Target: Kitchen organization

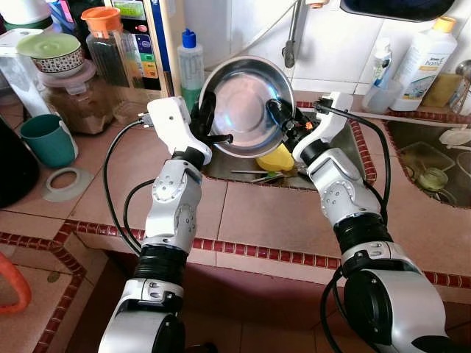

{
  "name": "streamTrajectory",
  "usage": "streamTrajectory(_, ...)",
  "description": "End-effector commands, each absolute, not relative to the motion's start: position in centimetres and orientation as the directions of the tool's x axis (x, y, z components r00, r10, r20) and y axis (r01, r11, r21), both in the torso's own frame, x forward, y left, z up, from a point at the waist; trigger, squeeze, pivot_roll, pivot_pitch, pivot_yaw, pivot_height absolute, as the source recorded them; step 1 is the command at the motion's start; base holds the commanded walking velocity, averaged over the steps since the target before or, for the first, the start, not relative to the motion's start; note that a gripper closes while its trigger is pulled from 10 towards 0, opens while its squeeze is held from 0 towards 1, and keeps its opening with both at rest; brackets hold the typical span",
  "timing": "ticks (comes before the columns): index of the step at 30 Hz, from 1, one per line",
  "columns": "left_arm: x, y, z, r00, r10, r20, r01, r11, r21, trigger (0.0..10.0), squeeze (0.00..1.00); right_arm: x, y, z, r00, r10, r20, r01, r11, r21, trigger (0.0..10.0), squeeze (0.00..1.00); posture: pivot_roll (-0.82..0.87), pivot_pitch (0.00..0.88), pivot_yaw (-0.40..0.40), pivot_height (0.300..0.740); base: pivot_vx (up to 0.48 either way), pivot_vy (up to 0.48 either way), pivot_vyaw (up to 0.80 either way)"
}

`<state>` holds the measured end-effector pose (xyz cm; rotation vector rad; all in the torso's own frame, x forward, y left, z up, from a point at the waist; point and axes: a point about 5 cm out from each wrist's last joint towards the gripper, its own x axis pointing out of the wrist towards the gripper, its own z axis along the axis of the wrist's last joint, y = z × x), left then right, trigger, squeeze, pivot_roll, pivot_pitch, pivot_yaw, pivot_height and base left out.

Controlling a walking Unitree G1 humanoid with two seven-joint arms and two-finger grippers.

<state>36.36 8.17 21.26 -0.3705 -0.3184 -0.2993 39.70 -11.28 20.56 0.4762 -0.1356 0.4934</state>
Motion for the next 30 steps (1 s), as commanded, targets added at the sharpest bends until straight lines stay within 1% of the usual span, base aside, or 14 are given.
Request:
streamTrajectory(1,36.0,6.6,22.0,0.869,-0.314,0.383,0.428,0.865,-0.262,10.0,0.0,40.0,-11.8,20.5,0.9,0.38,0.216,-0.437,0.791,0.428,0.0,0.0,0.04,0.048,0.023,0.74,0.0,0.0,0.0)
streamTrajectory(12,36.2,6.7,21.4,0.886,-0.311,0.344,0.409,0.873,-0.265,10.0,0.0,40.2,-12.4,20.5,0.931,0.308,0.196,-0.362,0.842,0.399,0.0,0.0,0.04,0.054,0.025,0.74,0.0,0.0,0.0)
streamTrajectory(13,36.2,6.8,21.3,0.888,-0.31,0.34,0.407,0.874,-0.266,10.0,0.2,40.2,-12.6,20.4,0.941,0.281,0.191,-0.336,0.854,0.397,0.0,0.0,0.04,0.054,0.025,0.74,0.0,0.0,0.0)
streamTrajectory(14,36.2,6.8,21.3,0.889,-0.309,0.338,0.405,0.874,-0.269,10.0,0.61,40.2,-12.7,20.4,0.943,0.273,0.189,-0.328,0.856,0.399,0.0,0.0,0.04,0.054,0.025,0.74,0.0,0.0,0.0)
streamTrajectory(15,36.2,6.8,21.3,0.89,-0.307,0.337,0.404,0.874,-0.271,10.0,0.71,40.2,-12.7,20.4,0.945,0.268,0.188,-0.323,0.857,0.402,0.0,0.0,0.04,0.054,0.025,0.74,0.0,0.0,0.0)
streamTrajectory(16,36.2,6.8,21.3,0.89,-0.308,0.336,0.404,0.874,-0.269,10.0,0.97,40.3,-12.8,20.4,0.947,0.261,0.185,-0.315,0.862,0.398,0.0,0.0,0.04,0.055,0.027,0.74,0.0,0.0,0.0)
streamTrajectory(17,36.2,6.8,21.3,0.89,-0.307,0.336,0.403,0.875,-0.268,10.0,1.0,40.3,-12.8,20.4,0.949,0.256,0.185,-0.31,0.864,0.398,0.0,0.0,0.04,0.055,0.027,0.74,0.0,0.0,0.0)
streamTrajectory(23,36.2,7.0,21.3,0.893,-0.303,0.333,0.399,0.876,-0.272,10.0,1.0,40.4,-13.0,20.3,0.958,0.225,0.181,-0.28,0.875,0.395,0.0,0.0,0.04,0.057,0.028,0.74,0.0,0.0,0.0)
streamTrajectory(26,36.2,6.9,21.3,0.891,-0.312,0.33,0.408,0.869,-0.281,10.0,1.0,40.5,-13.3,20.4,0.968,0.18,0.173,-0.234,0.894,0.381,0.0,0.0,0.05,0.057,0.028,0.74,0.0,0.0,0.0)
streamTrajectory(28,36.0,6.8,20.9,0.891,-0.329,0.314,0.418,0.863,-0.282,10.0,1.0,40.7,-13.8,20.4,0.979,0.126,0.159,-0.177,0.913,0.368,0.0,0.0,0.05,0.059,0.029,0.74,0.0,0.0,0.0)
streamTrajectory(30,35.6,6.6,20.4,0.889,-0.35,0.294,0.43,0.859,-0.277,10.0,1.0,40.8,-14.6,20.4,0.987,0.061,0.148,-0.107,0.94,0.325,0.0,0.0,0.05,0.059,0.029,0.74,0.0,0.0,0.0)
